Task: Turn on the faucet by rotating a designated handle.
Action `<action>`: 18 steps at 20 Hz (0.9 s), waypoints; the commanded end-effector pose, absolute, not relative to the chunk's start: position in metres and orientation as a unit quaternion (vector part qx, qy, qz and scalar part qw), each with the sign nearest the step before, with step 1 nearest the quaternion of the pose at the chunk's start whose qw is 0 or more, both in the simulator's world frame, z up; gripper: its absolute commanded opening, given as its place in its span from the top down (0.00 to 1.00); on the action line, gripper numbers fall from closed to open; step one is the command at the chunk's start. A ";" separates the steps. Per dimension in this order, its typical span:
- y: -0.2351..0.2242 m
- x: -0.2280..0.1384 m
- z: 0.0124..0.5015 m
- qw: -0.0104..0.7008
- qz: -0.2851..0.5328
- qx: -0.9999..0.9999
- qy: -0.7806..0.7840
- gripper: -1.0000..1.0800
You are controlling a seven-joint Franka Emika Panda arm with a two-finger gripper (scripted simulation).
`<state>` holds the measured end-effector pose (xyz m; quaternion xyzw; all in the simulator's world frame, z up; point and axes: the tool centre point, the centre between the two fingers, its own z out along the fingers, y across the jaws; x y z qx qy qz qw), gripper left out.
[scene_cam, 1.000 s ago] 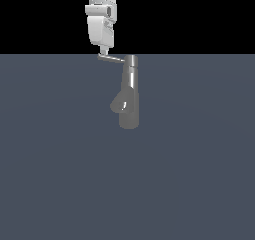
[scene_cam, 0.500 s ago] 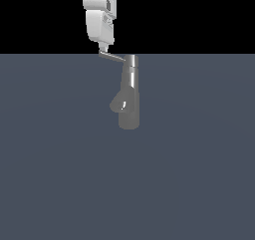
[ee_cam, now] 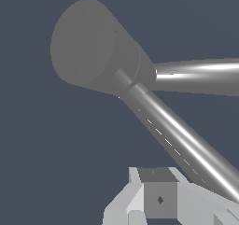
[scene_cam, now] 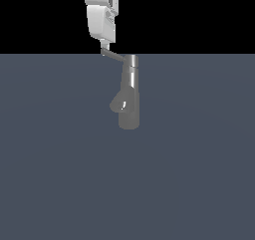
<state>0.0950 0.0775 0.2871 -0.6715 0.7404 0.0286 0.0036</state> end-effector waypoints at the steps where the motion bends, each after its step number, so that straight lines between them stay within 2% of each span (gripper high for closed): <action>1: 0.072 0.086 0.285 -0.002 0.032 -0.671 0.741 1.00; 18: 0.046 0.045 0.299 -0.005 0.036 -0.674 0.738 1.00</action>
